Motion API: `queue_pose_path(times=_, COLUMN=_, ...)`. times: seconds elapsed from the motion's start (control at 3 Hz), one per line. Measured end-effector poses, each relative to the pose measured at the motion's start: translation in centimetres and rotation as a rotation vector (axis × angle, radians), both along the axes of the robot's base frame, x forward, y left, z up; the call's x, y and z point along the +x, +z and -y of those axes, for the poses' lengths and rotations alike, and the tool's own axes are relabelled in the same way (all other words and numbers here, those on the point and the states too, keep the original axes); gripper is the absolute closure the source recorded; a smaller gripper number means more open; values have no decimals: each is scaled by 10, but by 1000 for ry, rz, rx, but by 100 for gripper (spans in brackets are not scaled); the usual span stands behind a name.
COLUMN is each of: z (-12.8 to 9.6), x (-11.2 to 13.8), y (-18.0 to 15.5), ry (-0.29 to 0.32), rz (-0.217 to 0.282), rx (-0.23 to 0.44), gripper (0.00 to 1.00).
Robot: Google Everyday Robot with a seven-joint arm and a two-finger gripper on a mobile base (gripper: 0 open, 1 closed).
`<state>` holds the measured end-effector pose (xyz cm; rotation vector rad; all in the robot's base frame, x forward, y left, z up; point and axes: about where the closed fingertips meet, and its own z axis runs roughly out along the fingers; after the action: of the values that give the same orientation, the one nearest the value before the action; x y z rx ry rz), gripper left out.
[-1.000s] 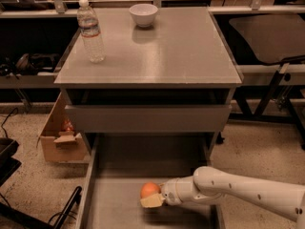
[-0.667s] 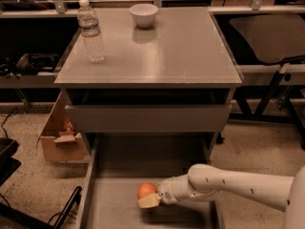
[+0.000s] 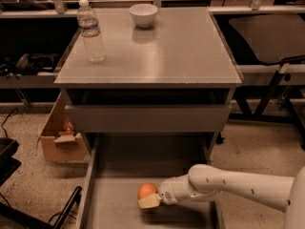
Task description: Place orange into middle drawer
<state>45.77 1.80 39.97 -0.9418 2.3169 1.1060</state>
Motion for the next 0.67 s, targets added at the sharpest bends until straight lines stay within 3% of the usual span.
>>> queue_pose_path(times=0.67, z=0, x=0, y=0, ry=0, rz=0, rx=0, gripper=5)
